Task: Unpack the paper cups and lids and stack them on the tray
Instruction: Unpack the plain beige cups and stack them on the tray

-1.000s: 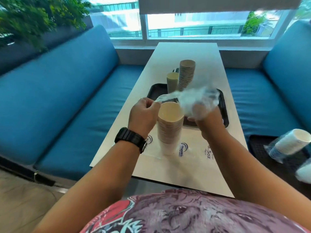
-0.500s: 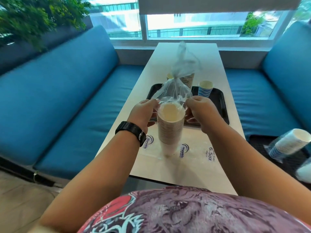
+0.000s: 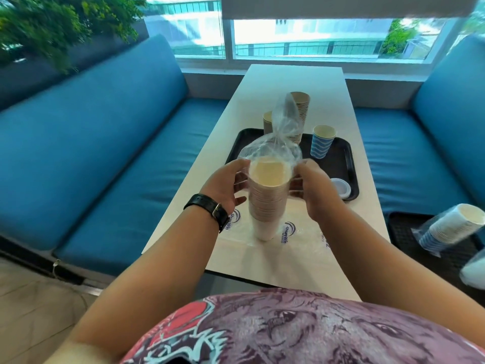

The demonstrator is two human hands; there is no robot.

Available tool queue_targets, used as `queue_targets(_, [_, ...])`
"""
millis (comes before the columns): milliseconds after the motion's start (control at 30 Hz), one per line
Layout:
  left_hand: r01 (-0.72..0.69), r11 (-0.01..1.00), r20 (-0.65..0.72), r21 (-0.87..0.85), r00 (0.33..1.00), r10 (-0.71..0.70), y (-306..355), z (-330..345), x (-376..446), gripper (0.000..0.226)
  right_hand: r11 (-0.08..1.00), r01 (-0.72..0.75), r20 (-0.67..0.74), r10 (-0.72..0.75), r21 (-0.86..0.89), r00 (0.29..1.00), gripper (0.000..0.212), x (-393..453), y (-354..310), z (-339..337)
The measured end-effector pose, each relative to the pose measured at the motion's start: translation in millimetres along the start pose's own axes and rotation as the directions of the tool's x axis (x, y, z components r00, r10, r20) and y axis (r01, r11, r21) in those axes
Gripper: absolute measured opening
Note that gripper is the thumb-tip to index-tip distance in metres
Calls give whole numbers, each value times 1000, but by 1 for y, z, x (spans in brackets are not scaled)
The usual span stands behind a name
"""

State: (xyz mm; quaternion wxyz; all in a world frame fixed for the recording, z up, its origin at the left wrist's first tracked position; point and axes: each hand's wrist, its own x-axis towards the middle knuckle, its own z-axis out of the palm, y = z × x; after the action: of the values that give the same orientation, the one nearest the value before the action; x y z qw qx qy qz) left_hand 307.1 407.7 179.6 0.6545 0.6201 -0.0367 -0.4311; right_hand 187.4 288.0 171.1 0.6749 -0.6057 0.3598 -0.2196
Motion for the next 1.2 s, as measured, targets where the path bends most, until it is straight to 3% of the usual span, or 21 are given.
queue_targets(67, [-24, 1000, -25, -1, 999, 24, -1, 2, 1, 13, 980, 194, 146, -198, 42, 969, 29, -2, 6, -3])
queue_targets(167, [-6, 1000, -23, 27, 1000, 7, -6, 4, 2, 11, 896, 414, 337, -345, -160, 876, 85, -9, 18, -4])
queue_targets(233, [-6, 1000, 7, 15, 1000, 5, -11, 2, 2, 15, 843, 468, 315, -382, -267, 869, 98, -7, 27, 0])
queue_targets(333, [-53, 998, 17, -13, 998, 53, -19, -5, 3, 34, 850, 457, 169, -425, -262, 889, 96, -1, 29, 3])
queue_targets(467, [-41, 999, -67, 34, 997, 44, -41, -12, 6, 61, 879, 454, 22, -456, -145, 890, 91, 9, 3, -4])
queue_targets(567, [94, 995, -97, -30, 991, -96, -62, -17, 8, 71, 872, 490, -13, -490, -13, 871, 93, 10, -22, -4])
queue_targets(633, [201, 964, -39, -175, 977, -211, -75, -17, 7, 75, 861, 509, -29, -508, 26, 861, 96, 9, -32, -2])
queue_targets(733, [213, 887, 61, -409, 977, -207, -82, -14, 8, 64, 859, 506, -34, -505, 72, 862, 101, 9, -37, 1])
queue_targets(833, [123, 850, -22, -513, 988, -156, -78, -17, 14, 36, 860, 506, -8, -507, 62, 862, 106, 6, -31, 5])
queue_targets(1000, [37, 856, -263, -515, 944, -198, -82, -24, 27, 3, 863, 498, 31, -502, 85, 865, 89, -1, -15, 7])
queue_targets(1200, [-38, 909, -448, -416, 878, -169, -84, -34, 41, 5, 868, 478, 87, -491, 134, 867, 76, -7, -4, 10])
